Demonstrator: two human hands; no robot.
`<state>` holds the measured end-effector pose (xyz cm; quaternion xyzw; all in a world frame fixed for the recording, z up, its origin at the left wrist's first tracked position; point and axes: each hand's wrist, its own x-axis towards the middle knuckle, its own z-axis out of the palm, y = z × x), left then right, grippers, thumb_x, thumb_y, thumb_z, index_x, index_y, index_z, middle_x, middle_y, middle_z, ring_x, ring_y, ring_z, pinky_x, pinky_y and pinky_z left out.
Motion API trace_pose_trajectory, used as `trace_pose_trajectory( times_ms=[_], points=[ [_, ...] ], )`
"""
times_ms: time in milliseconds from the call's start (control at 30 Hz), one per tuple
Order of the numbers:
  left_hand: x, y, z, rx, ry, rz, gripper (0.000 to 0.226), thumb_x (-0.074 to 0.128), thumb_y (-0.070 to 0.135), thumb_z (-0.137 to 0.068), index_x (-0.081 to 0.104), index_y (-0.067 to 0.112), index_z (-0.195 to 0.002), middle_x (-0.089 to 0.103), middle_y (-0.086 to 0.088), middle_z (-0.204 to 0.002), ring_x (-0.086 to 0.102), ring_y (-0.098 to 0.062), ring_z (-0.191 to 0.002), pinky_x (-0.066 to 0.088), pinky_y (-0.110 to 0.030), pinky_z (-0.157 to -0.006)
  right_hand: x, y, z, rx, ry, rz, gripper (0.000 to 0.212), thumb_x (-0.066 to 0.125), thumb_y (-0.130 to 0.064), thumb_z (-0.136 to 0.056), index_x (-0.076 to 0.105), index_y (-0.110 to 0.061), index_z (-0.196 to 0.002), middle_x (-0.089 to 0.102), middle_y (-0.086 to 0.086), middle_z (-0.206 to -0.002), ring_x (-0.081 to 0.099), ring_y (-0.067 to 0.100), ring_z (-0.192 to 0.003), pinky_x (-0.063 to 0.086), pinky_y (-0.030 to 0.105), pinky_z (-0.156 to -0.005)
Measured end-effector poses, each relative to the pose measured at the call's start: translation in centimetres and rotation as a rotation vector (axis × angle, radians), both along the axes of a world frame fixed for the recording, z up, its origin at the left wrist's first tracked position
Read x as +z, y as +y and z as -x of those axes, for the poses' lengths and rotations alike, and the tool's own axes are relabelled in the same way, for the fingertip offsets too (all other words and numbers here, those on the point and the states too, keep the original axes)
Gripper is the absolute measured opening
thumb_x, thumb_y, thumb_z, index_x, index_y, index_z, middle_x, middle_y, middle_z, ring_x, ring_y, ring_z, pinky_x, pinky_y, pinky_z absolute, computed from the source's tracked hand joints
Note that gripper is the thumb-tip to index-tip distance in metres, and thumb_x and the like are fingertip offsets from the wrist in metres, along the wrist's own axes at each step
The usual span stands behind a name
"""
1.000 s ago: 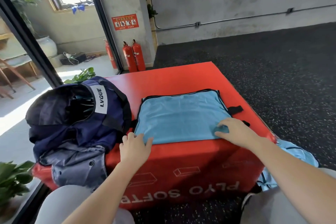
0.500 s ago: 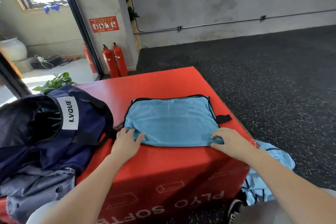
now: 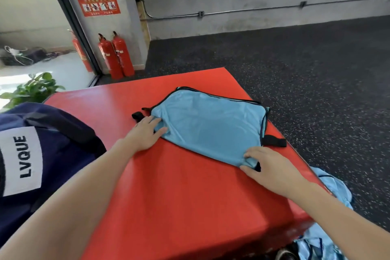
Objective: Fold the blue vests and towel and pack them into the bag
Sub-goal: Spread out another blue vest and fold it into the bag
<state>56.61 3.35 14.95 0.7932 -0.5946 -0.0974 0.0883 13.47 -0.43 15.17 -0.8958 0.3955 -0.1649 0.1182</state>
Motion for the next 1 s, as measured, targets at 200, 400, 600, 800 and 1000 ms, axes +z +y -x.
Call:
trace_pose_trajectory(
  times_ms=[200, 400, 600, 800, 1000],
  points=[
    [0.3, -4.0, -3.9, -0.057, -0.081, -0.017, 0.072, 0.024, 0.063, -0.098, 0.037, 0.018, -0.152, 0.042, -0.003, -0.15, 0.032, -0.024, -0.14, 0.028, -0.047, -0.118, 0.5, -0.3, -1.7, 0.039, 0.035, -0.087, 0.026, 0.063, -0.05, -0.082, 0.057, -0.035, -0.102, 0.06, -0.023, -0.11, 0.057, 0.0, -0.106, 0.049, 0.025, -0.088],
    [-0.3, -1.7, -2.6, 0.0, -0.218, 0.111, 0.061, 0.02, 0.058, -0.1, 0.051, 0.024, -0.14, 0.047, -0.008, -0.14, 0.033, -0.029, -0.135, 0.035, -0.051, -0.11, 1.2, -0.1, -2.4, 0.04, 0.08, -0.116, 0.014, 0.068, -0.04, -0.086, 0.058, -0.031, -0.09, 0.061, -0.014, -0.093, 0.057, 0.005, -0.089, 0.049, 0.028, -0.079],
    [1.0, 5.5, 5.8, -0.127, -0.015, 0.209, 0.076, 0.016, 0.071, -0.095, 0.047, 0.027, -0.148, 0.034, -0.001, -0.161, 0.019, -0.02, -0.153, 0.02, -0.046, -0.123, 2.7, 1.3, -4.0, -0.005, 0.225, -0.048, 0.013, 0.062, -0.04, -0.091, 0.067, -0.029, -0.095, 0.066, -0.012, -0.096, 0.06, 0.013, -0.096, 0.047, 0.032, -0.077],
    [0.4, 14.1, 10.8, -0.089, 0.103, 0.245, 0.054, 0.044, 0.051, -0.101, 0.041, 0.031, -0.151, 0.033, 0.001, -0.161, 0.024, -0.015, -0.15, 0.023, -0.041, -0.123, 4.5, 6.3, -8.0, 0.072, 0.243, -0.135, 0.015, 0.064, -0.039, -0.089, 0.069, -0.027, -0.097, 0.068, -0.008, -0.099, 0.061, 0.015, -0.097, 0.046, 0.031, -0.076],
    [0.9, 22.0, 10.7, 0.101, 0.16, 0.276, 0.054, 0.051, 0.042, -0.096, 0.044, 0.029, -0.148, 0.037, 0.0, -0.158, 0.031, -0.02, -0.147, 0.03, -0.048, -0.118, 4.4, 14.6, -14.3, 0.164, 0.003, -0.362, 0.018, 0.073, -0.04, -0.082, 0.074, -0.023, -0.085, 0.074, -0.005, -0.084, 0.068, 0.01, -0.082, 0.055, 0.033, -0.078]
  ],
)
